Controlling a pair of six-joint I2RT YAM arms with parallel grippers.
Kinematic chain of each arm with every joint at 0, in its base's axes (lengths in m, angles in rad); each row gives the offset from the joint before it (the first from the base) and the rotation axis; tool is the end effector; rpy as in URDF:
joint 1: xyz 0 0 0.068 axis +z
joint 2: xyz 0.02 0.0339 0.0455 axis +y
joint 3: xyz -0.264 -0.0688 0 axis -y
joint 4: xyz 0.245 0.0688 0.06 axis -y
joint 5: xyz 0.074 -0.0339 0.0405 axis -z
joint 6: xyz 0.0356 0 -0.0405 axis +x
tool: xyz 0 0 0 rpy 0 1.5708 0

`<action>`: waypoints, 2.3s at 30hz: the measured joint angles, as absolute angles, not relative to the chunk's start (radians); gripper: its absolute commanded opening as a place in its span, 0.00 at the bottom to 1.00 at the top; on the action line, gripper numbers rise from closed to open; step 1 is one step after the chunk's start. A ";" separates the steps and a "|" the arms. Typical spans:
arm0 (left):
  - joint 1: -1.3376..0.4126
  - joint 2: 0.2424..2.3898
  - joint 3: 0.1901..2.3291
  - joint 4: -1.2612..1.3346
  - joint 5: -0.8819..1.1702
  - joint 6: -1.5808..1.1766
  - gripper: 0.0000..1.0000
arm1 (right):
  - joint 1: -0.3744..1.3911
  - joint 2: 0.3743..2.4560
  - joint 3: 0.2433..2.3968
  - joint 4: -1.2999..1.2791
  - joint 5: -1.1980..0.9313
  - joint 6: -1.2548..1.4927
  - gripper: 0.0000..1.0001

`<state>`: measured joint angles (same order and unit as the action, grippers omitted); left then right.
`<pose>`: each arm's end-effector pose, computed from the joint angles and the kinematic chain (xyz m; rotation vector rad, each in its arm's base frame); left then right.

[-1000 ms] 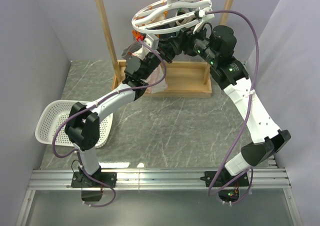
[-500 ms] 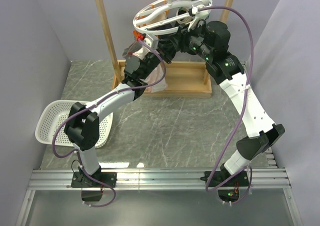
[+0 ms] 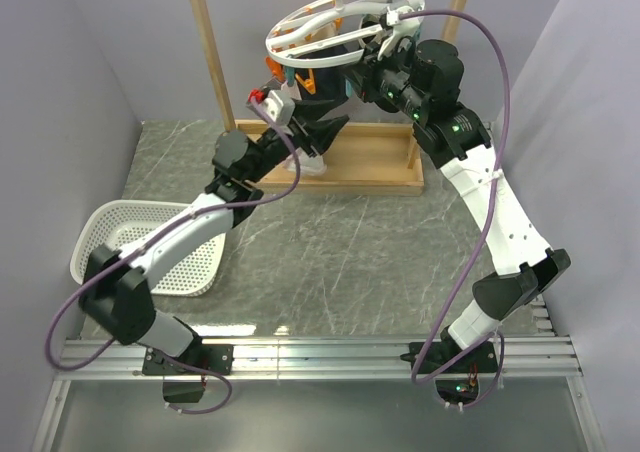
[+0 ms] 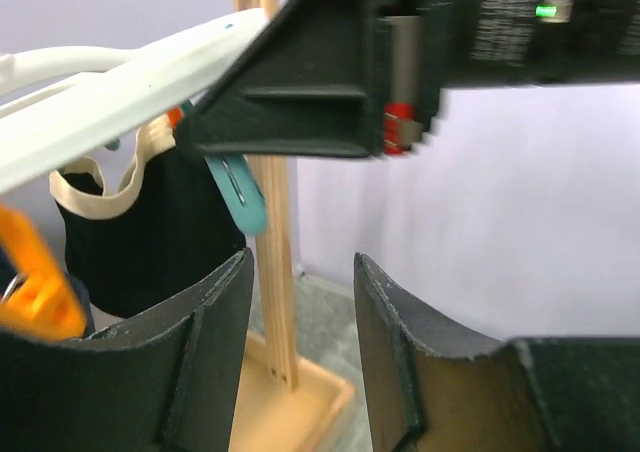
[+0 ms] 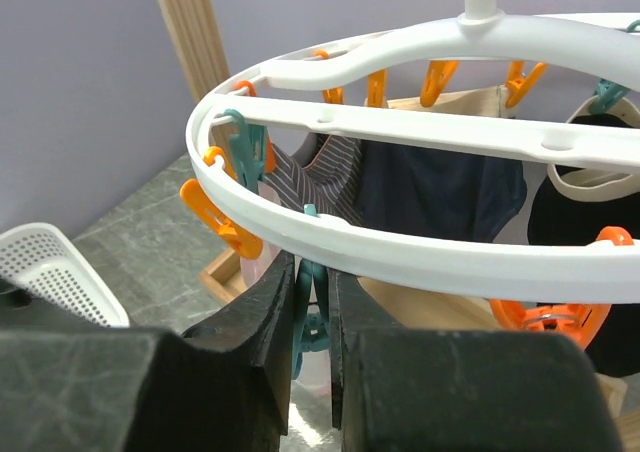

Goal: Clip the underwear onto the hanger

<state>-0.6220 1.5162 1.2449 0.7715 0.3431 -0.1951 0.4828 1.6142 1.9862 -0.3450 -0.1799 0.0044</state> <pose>0.2791 -0.2149 0.4208 0.5477 1.0081 -0.9128 0.3043 0.1667 0.5251 -0.5104 1.4824 0.5235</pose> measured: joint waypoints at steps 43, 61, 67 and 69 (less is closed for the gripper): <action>-0.305 1.313 0.774 0.398 0.906 1.822 0.99 | 0.465 1.615 1.995 -0.355 -0.283 0.067 0.00; -0.226 1.625 0.839 0.730 0.975 1.962 0.99 | 0.451 1.626 2.014 -0.362 -0.332 0.089 0.00; -0.226 1.688 0.886 0.764 0.977 1.977 0.99 | 0.451 1.627 2.016 -0.363 -0.336 0.096 0.00; -0.226 1.696 0.894 0.766 0.978 1.978 0.99 | 0.451 1.627 2.016 -0.363 -0.337 0.097 0.00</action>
<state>-0.2256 1.6958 0.8944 0.7662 0.9775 1.9781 0.4507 1.6272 2.0155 -0.3630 -0.3374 0.0967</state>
